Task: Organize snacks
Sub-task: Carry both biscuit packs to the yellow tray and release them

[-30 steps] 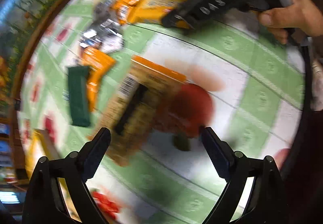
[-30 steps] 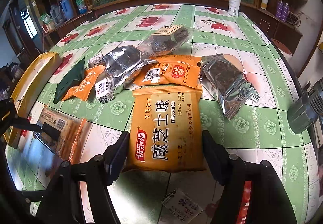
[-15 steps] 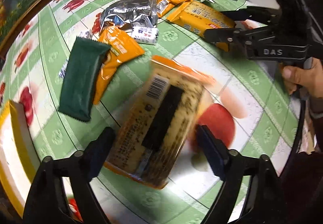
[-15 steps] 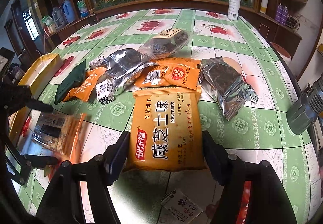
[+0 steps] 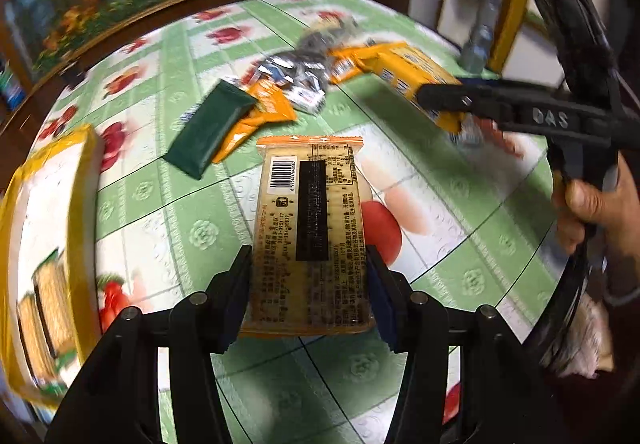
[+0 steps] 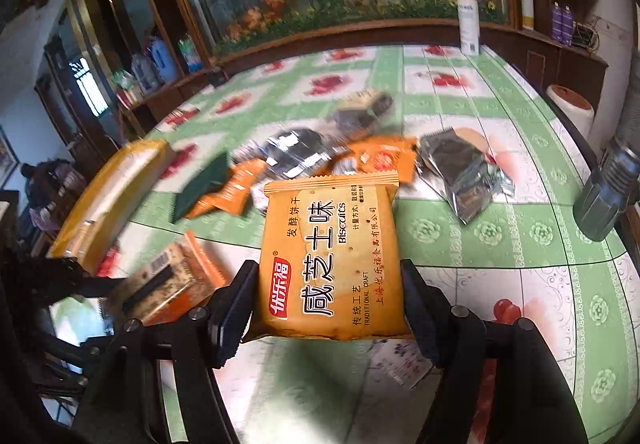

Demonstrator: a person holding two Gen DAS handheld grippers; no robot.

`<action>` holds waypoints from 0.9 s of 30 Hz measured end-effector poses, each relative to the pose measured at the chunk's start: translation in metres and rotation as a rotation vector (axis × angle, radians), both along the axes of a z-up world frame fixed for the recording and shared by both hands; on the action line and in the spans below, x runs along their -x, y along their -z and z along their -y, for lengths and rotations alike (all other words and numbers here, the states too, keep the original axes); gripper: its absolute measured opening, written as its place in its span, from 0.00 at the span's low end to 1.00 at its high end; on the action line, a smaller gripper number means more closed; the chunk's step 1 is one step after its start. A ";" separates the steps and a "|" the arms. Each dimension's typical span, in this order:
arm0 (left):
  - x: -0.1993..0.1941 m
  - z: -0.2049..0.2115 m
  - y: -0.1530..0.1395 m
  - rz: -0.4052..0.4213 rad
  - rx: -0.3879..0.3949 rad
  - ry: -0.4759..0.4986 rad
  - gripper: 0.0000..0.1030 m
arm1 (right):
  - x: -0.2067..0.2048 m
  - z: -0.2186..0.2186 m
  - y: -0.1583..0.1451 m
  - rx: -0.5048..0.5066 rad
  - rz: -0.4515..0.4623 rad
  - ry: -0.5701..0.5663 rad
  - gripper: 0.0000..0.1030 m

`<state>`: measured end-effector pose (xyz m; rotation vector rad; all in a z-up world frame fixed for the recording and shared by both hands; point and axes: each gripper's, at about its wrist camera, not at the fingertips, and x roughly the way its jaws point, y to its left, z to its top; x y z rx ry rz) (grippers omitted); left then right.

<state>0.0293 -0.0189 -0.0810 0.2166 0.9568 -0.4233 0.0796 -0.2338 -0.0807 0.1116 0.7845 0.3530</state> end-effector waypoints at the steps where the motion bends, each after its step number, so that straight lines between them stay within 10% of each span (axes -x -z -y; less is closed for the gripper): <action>1: 0.002 -0.007 -0.004 0.010 0.019 -0.045 0.50 | 0.005 -0.002 -0.007 -0.015 0.021 -0.016 0.69; 14: 0.011 -0.116 -0.028 0.144 0.045 -0.601 0.51 | 0.014 -0.085 -0.029 -0.152 0.038 -0.240 0.68; 27: 0.016 -0.216 -0.021 0.172 0.112 -0.879 0.51 | -0.004 -0.207 -0.031 -0.153 0.017 -0.447 0.68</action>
